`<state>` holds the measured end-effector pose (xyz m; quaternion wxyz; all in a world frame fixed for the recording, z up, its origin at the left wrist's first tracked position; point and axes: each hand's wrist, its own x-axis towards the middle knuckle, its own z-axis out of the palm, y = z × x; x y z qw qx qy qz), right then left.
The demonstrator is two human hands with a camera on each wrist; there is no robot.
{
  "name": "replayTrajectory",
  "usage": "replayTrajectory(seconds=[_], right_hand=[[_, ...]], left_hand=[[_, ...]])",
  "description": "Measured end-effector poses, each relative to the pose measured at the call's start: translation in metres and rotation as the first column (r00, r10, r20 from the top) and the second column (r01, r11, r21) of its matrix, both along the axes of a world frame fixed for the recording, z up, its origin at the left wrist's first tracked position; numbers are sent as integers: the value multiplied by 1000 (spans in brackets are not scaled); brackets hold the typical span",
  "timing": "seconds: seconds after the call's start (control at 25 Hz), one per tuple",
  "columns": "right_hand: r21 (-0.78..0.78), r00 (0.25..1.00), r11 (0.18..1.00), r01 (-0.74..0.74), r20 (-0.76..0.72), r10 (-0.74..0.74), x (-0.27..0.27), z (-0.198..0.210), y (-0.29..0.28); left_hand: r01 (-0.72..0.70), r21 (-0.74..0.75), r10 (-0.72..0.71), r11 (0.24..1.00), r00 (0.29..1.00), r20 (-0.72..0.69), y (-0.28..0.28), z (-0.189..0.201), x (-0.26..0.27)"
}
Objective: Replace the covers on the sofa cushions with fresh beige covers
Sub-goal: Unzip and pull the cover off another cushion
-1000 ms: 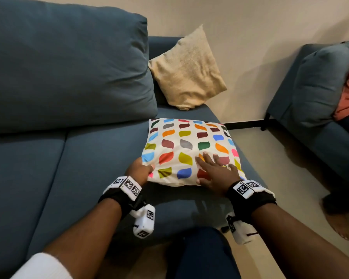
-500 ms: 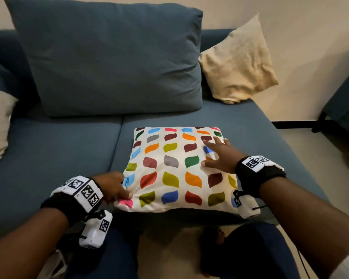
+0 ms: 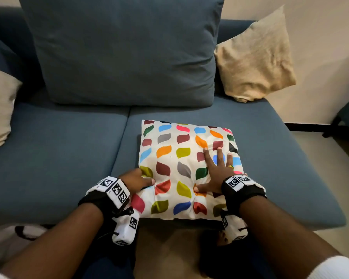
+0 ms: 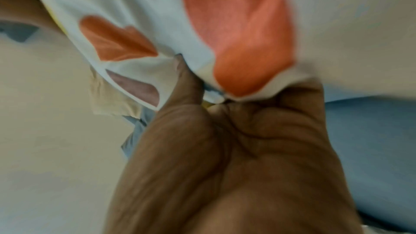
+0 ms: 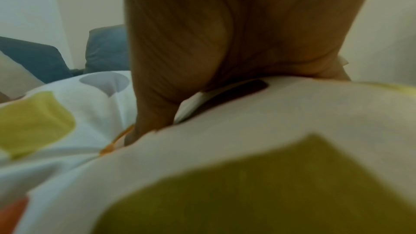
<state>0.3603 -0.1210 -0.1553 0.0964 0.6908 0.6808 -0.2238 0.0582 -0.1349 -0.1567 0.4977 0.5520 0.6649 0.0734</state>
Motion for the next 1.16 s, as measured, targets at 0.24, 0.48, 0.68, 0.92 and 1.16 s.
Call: replayTrajectory(seconds=[0.24, 0.48, 0.68, 0.92, 1.16], right_hand=[[282, 955, 957, -62, -263, 140, -33, 69, -32], [603, 880, 784, -148, -282, 383, -64, 107, -76], [684, 768, 575, 449, -625, 143, -61, 121, -49], [276, 228, 674, 685, -960, 161, -48, 159, -39], [-129, 68, 765, 631, -973, -220, -11, 130, -17]], left_hand=[[-347, -39, 322, 937, 816, 481, -1, 62, 2], [-436, -121, 337, 892, 461, 821, -12, 155, 23], [-523, 178, 128, 834, 496, 859, -34, 198, 23], [-592, 455, 170, 665, 713, 680, -20, 144, -7], [-604, 374, 311, 704, 736, 602, 4, 91, -33]])
